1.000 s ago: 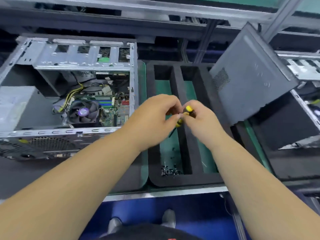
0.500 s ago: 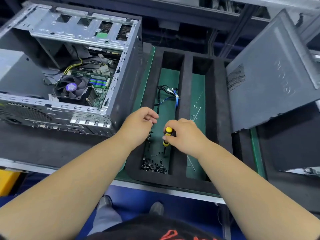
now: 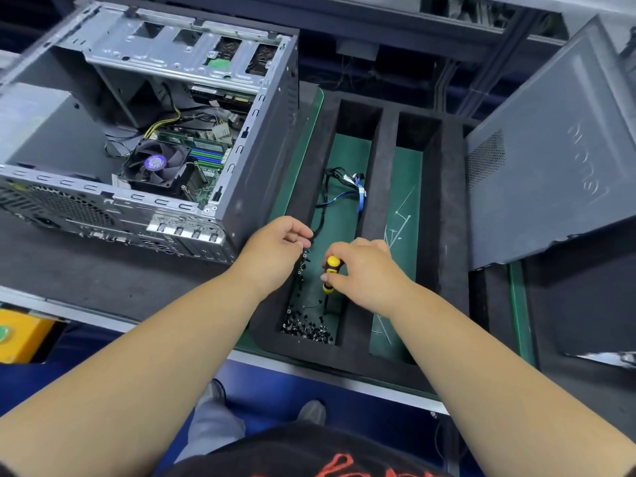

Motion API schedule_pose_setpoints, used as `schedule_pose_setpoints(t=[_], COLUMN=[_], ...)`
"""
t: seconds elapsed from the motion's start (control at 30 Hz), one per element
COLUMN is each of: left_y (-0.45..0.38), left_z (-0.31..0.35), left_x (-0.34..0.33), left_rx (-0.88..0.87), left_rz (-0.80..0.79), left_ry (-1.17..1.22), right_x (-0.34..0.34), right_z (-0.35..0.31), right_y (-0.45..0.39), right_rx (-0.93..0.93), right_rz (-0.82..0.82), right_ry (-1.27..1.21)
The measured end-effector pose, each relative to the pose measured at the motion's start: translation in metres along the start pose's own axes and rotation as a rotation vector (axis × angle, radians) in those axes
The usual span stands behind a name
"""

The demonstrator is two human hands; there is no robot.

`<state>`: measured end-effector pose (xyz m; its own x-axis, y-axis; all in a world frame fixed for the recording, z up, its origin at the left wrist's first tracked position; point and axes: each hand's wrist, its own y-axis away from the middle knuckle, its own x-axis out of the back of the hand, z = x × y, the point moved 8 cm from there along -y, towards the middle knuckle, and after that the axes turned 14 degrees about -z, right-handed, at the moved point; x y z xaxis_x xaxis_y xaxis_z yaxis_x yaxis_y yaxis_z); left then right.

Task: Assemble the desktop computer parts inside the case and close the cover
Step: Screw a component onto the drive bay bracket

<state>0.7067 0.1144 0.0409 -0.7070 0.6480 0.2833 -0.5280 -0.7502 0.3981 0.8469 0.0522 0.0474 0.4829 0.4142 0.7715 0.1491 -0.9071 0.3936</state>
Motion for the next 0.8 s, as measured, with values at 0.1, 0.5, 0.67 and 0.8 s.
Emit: schedule_pose_setpoints(t=[0.1,0.5,0.67,0.8], left_y=[0.002,0.001,0.001,0.002], left_z=[-0.003,-0.006,0.007,0.027], left_x=[-0.002,-0.018,-0.026,-0.034], left_rx=[0.012,0.093,0.098,0.039], left_rz=[-0.012,-0.071,-0.11,-0.172], left_ry=[0.016,0.141,0.377,0.684], right_x=[0.009,0.101,0.134,0.152], right_z=[0.002,0.001,-0.013,-0.021], right_y=[0.003,0.047,0.067,0.08], right_rx=[-0.011,0.038,0.136,0.177], right_rz=[0.019,0.326,0.424,0.463], right_ry=[-0.034,-0.375,-0.499,-0.533])
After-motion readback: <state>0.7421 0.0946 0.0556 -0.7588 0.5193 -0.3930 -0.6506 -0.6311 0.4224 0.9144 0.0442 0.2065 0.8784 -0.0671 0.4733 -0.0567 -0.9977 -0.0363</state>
